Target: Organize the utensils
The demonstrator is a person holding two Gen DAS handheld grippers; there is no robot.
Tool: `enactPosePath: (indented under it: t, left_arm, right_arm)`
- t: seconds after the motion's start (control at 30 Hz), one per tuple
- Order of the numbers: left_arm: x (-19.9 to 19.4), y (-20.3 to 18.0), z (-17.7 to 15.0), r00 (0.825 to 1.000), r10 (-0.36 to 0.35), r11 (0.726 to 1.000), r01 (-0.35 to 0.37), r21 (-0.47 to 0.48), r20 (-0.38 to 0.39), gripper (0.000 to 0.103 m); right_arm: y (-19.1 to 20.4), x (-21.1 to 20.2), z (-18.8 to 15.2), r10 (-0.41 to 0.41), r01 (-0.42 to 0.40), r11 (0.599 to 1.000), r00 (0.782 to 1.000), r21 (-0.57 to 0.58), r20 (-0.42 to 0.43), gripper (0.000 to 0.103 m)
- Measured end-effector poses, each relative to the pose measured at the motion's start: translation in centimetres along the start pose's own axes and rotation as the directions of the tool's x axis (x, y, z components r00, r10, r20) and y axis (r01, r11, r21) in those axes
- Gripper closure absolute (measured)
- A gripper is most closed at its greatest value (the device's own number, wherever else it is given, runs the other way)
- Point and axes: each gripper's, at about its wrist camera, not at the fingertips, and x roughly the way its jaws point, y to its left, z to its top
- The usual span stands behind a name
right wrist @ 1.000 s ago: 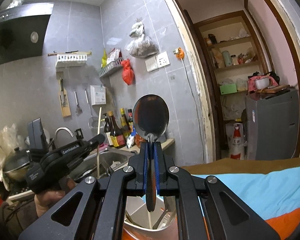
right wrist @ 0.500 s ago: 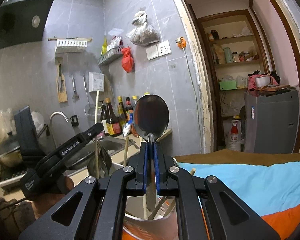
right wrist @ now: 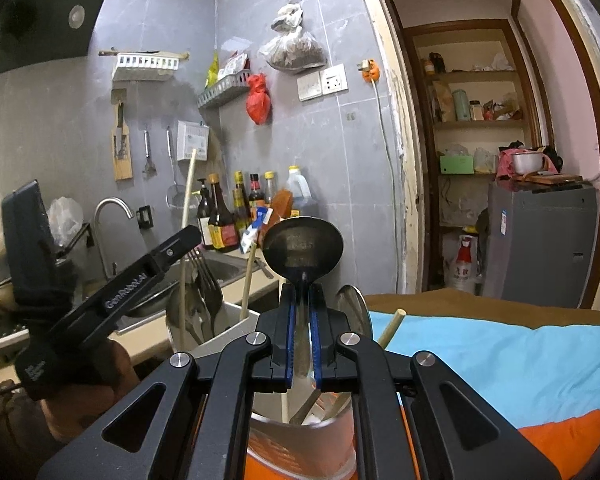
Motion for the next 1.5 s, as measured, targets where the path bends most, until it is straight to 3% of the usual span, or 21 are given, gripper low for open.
enactPosePath:
  t: [0.27,0.53,0.6,0.67,0.83,0.93,1.0,1.17,1.3,1.5]
  left_arm:
    - [-0.3,0.2,-0.4,0.997,-0.001,1.000,0.001,0.006,-0.082,0.101]
    - [-0.6,0.2,-0.4,0.989,-0.019,1.000,0.017,-0.008,-0.149,0.098]
    - [-0.9,0.2,-0.3,0.987,-0.023,1.000,0.021,-0.011,-0.161,0.092]
    - [-1.2,0.1,-0.2,0.985,-0.029,0.999,0.026,-0.018,-0.169,0.078]
    - [-1.9,-0.5,0.5,0.981,-0.015,1.000,0.012,-0.018,-0.194,0.071]
    - [-2.7,-1.3,1.2,0.980,-0.004,1.000,0.004,-0.003,-0.199,0.056]
    - [-3.4,-1.9,1.9,0.980,-0.004,1.000,0.004,-0.001,-0.197,0.045]
    - [-4.7,-3.6,3.6,0.969,0.028,1.000,-0.030,-0.003,-0.245,0.016]
    - [-5.9,-5.1,4.7,0.958,0.058,0.998,-0.060,0.001,-0.282,0.007]
    - [-8.0,-7.2,5.8,0.944,0.083,0.996,-0.069,0.057,-0.318,0.006]
  right_arm:
    - [-0.3,0.2,0.0,0.002,-0.001,1.000,0.999,0.012,-0.051,0.096]
    - [-0.2,0.1,0.3,0.010,-0.008,1.000,0.996,0.019,-0.085,0.085]
    - [-0.1,-0.1,0.5,0.009,-0.008,1.000,0.997,0.018,-0.081,0.083]
    - [-0.2,-0.3,0.6,0.010,-0.008,1.000,0.997,0.024,-0.081,0.082]
    - [-0.2,-1.4,1.3,-0.003,0.005,0.999,0.998,0.032,-0.058,0.079]
    - [-0.3,-2.5,1.9,-0.022,0.023,0.999,0.999,0.031,-0.038,0.071]
    - [-0.5,-3.7,2.5,-0.040,0.041,0.999,0.999,0.036,-0.019,0.061]
    - [-1.3,-6.3,3.9,-0.089,0.090,0.994,0.996,0.057,-0.016,0.044]
    - [-2.0,-9.1,5.4,-0.134,0.135,0.989,0.991,0.067,-0.019,0.026]
    - [-2.0,-13.1,7.2,-0.206,0.208,0.976,0.978,0.072,-0.028,0.011]
